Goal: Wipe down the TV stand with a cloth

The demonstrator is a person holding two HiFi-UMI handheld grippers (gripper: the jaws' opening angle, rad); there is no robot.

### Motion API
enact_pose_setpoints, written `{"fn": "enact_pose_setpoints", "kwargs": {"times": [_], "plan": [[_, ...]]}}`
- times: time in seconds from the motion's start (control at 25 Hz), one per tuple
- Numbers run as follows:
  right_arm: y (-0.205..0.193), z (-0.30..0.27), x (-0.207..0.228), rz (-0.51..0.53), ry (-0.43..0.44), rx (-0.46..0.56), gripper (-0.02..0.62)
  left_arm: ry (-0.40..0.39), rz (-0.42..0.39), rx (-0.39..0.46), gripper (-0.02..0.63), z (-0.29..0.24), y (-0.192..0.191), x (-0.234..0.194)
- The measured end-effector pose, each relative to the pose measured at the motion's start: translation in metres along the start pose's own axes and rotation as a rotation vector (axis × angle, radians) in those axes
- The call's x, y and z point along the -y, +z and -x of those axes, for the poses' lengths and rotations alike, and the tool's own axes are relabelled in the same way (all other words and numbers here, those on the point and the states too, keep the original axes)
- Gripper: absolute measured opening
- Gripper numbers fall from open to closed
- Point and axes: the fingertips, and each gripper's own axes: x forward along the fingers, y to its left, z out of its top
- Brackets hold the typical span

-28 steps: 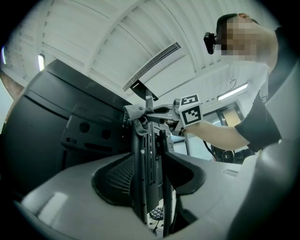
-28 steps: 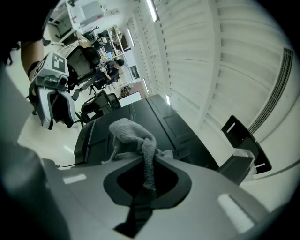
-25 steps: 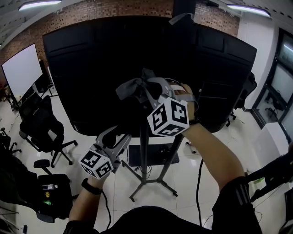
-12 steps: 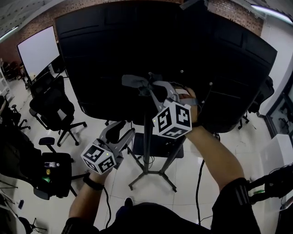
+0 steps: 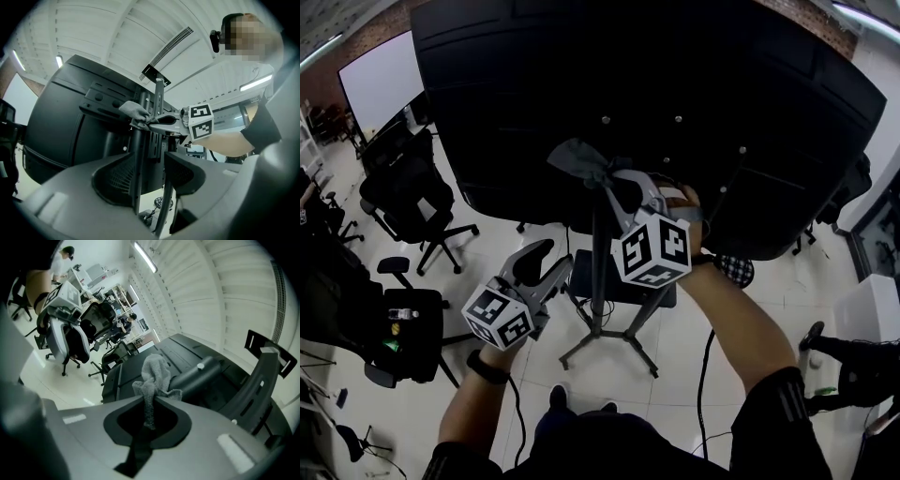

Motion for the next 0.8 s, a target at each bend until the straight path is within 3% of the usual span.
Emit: {"fn": "enact_pose_setpoints", "kwargs": {"times": [0.8], "plan": [[-0.072, -0.026, -0.14, -0.137, 0.221, -0.068, 0.018, 0.027, 0.126, -0.118, 0.219, 0.003, -0.118, -0.031]]}}
